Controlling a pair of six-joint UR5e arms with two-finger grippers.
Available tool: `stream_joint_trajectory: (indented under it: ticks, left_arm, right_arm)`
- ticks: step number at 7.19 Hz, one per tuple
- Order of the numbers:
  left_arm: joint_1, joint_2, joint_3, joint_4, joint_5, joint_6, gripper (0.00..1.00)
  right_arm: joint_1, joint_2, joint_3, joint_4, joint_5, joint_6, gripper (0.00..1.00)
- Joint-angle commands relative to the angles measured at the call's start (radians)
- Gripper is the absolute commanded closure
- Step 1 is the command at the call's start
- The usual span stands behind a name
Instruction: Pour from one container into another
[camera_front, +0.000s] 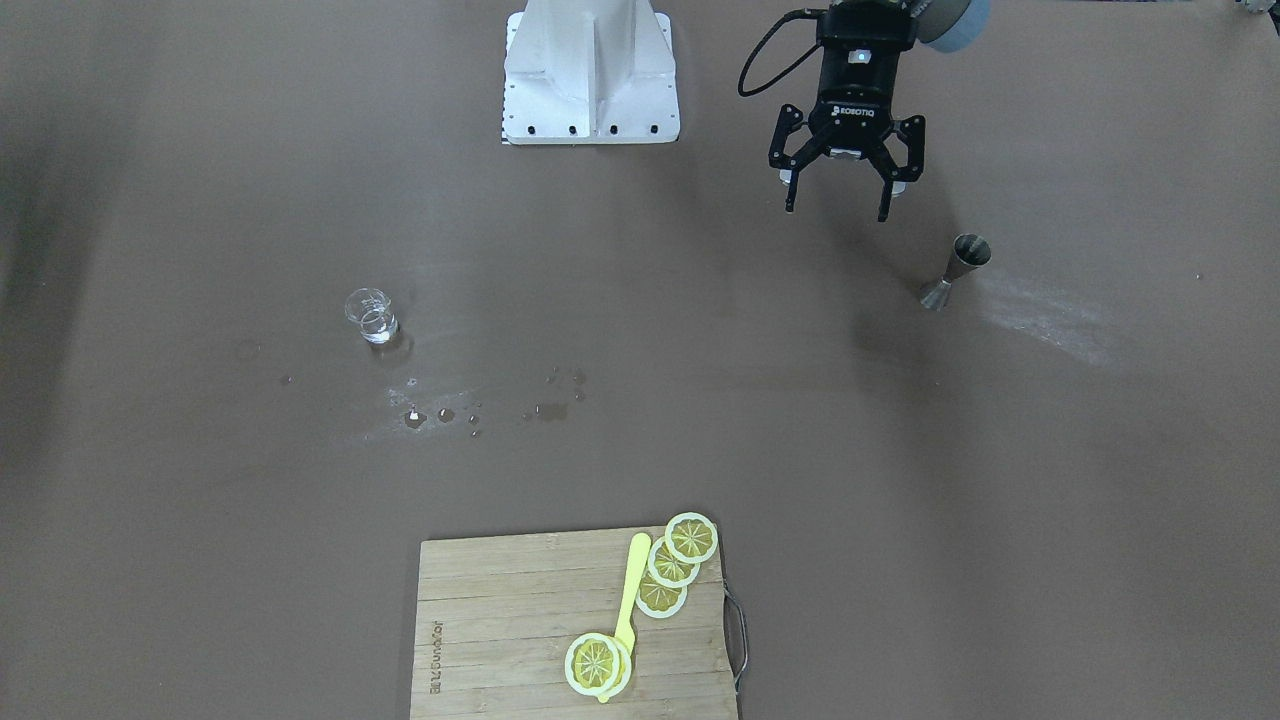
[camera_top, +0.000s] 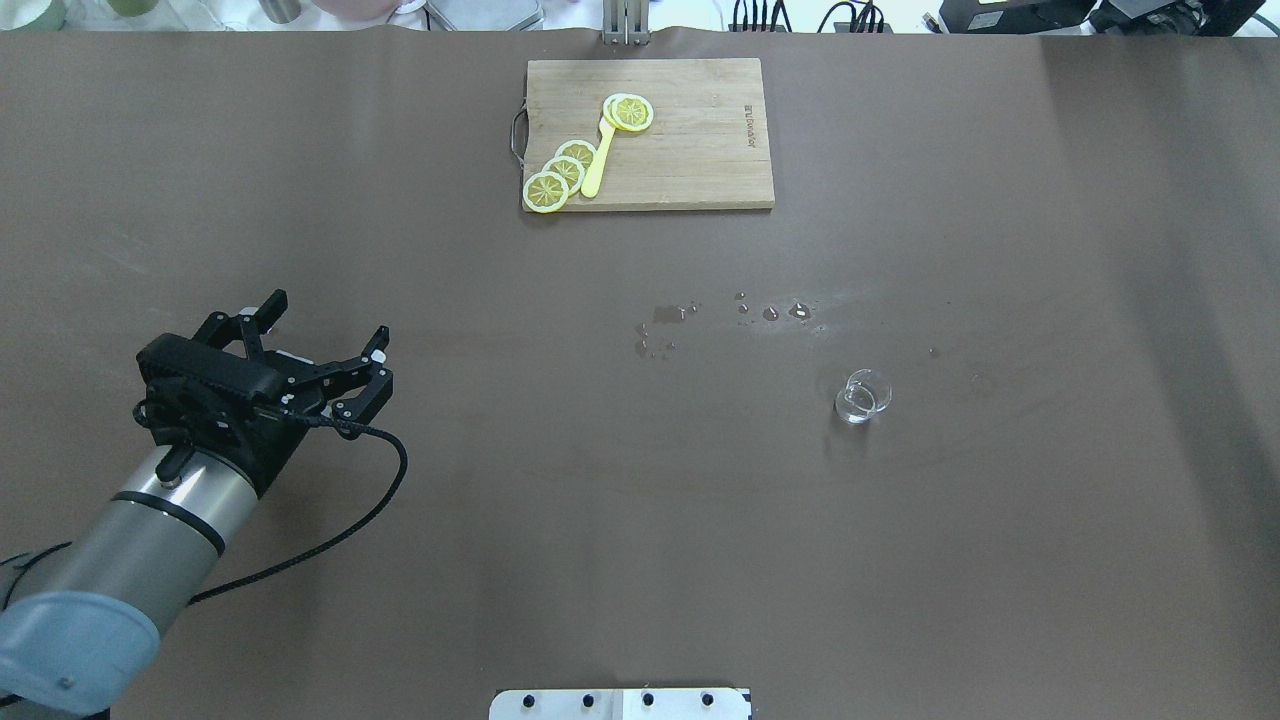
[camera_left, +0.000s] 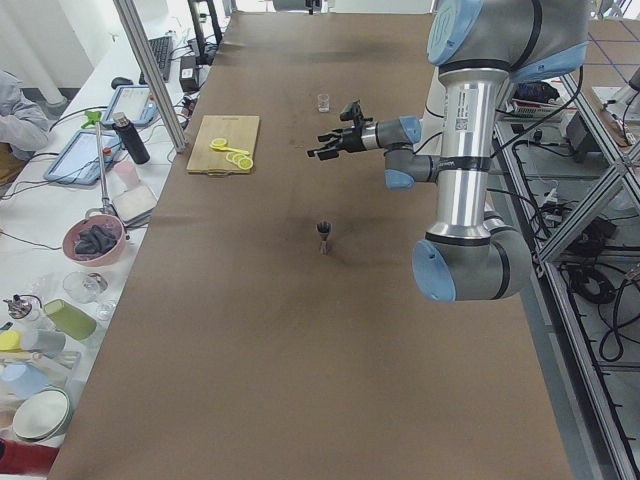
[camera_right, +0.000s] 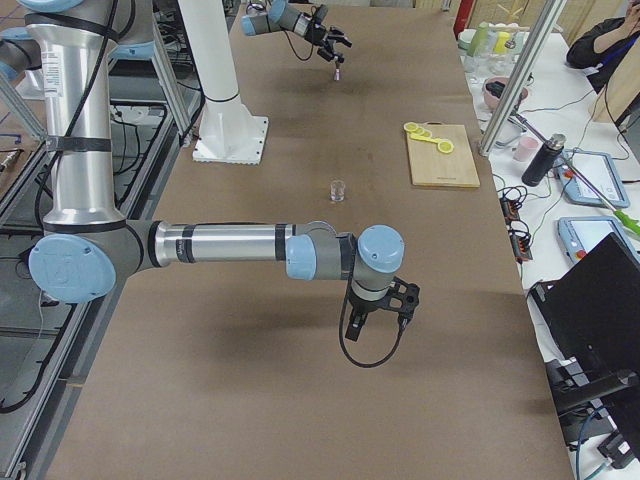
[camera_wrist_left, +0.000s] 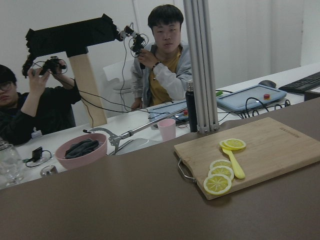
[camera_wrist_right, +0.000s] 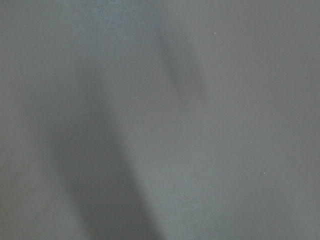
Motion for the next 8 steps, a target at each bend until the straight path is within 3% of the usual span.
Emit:
stream_joint_trajectory:
  ticks: [1,3,4,6,8]
  left_arm:
    - [-0.207,-0.005,0.014,0.008,-0.314,0.078,0.02]
    - [-0.423,-0.045,0.112,0.012,-0.703,0.134,0.02]
    - [-0.506,-0.065,0.156,0.026,-0.827,0.134,0.02]
    - [-0.732,-0.090,0.317,0.058,-1.178,0.135,0.02]
    - [-0.845,-0.087,0.393,0.224,-1.225,0.137,0.02]
  right_arm:
    - [-0.001,0.000,-0.001,0.000,0.000,0.000,0.00]
    - [0.001,0.000,0.000,0.000,0.000,0.000,0.00]
    - [-0.001,0.000,0.000,0.000,0.000,0.000,0.00]
    - [-0.001,0.000,0.000,0.000,0.000,0.000,0.00]
    - [-0.001,0.000,0.000,0.000,0.000,0.000,0.00]
